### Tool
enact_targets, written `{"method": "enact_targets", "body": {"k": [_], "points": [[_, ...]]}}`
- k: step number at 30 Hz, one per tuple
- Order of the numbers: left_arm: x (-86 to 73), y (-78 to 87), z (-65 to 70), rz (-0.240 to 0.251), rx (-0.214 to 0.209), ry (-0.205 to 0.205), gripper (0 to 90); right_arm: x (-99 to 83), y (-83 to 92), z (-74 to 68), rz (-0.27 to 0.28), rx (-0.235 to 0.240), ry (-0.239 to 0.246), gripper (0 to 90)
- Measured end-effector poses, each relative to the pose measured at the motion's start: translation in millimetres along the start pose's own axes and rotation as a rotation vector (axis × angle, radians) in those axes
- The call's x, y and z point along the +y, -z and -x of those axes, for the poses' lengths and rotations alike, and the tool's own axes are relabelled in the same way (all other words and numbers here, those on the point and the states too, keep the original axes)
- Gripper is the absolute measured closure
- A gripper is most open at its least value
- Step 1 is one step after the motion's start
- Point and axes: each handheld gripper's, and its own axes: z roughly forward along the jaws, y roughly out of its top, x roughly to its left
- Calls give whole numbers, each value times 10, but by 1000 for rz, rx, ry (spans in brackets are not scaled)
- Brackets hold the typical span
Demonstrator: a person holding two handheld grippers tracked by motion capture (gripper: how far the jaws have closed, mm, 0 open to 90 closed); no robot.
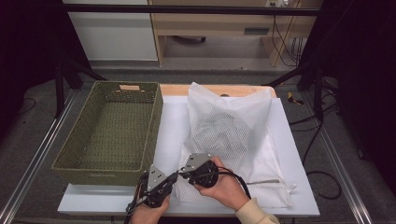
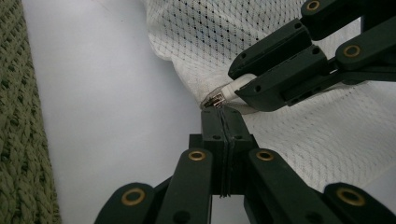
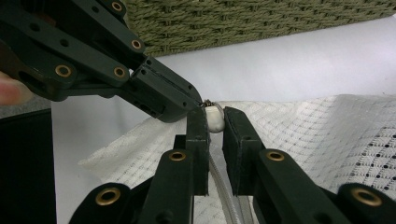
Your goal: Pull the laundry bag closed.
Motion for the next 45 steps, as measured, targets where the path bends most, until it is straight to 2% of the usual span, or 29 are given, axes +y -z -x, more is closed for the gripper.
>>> {"method": "enact_targets", "body": {"k": [9, 14, 17, 22, 25, 29, 33, 37, 45], "points": [[-4, -10, 9, -12, 16, -12, 900, -8, 3, -65, -18, -33, 25, 817], [-9, -13, 18, -15, 22, -13, 900, -35, 7, -94, -22, -45, 22, 818], [-9, -18, 37, -16, 33, -27, 900, -54, 13, -110, -26, -53, 13, 818], [-5, -5, 49, -13, 39, -20, 900, -50, 30, -132, -37, -64, 17, 819], [2, 2, 34, -7, 30, -1, 900, -58, 26, -133, -46, -63, 12, 820], [-1, 3, 21, -2, 43, 1, 900, -80, 7, -121, -55, -60, 1, 820], [-2, 10, -19, 4, 22, 34, 900, -115, 10, -101, -67, -54, -4, 820], [-6, 14, -9, -3, 5, 23, 900, -156, 32, -78, -64, -45, -6, 819], [-10, 8, -10, 6, -18, 39, 900, -212, 17, -17, -39, -29, -28, 817]]}}
